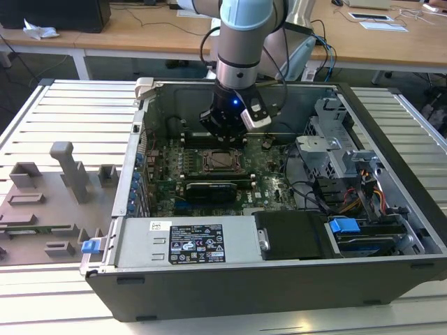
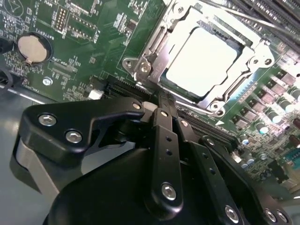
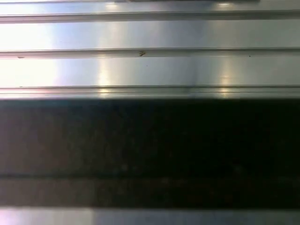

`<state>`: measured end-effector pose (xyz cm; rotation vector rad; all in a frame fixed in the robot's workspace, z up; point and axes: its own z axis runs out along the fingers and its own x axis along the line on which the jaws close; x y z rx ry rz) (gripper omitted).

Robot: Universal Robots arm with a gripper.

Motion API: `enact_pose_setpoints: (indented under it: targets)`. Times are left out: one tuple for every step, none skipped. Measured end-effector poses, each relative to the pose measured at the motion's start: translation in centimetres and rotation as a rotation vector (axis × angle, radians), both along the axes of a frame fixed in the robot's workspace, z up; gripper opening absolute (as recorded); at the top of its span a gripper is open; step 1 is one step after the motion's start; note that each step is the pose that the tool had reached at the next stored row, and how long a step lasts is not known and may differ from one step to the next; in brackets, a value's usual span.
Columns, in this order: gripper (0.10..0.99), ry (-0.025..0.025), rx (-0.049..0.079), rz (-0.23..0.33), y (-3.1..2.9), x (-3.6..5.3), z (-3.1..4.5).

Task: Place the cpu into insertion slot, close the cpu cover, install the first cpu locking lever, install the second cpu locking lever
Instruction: 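Install the first cpu locking lever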

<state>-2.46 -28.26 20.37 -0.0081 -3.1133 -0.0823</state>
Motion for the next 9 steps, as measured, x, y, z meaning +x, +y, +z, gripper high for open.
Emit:
enact_pose_setpoints:
  targets:
    - [0.106, 0.0000, 0.000, 0.000, -0.04, 0.01, -0.05]
    - [0.106, 0.0002, 0.000, 0.000, -0.06, 0.03, -0.11]
    - [0.106, 0.0006, 0.000, 0.000, -0.06, 0.06, -0.19]
    - [0.106, 0.0011, 0.000, 0.000, -0.06, 0.18, -0.31]
    - [0.106, 0.0007, 0.000, 0.001, -0.03, 0.32, -0.35]
    - [0.106, 0.0005, 0.000, 0.002, 0.00, 0.36, -0.36]
    - [0.106, 0.0004, 0.000, 0.004, 0.01, 0.38, -0.36]
    - [0.106, 0.0002, 0.000, 0.006, 0.02, 0.39, -0.30]
    - [0.106, -0.0003, 0.001, 0.006, 0.03, 0.40, -0.17]
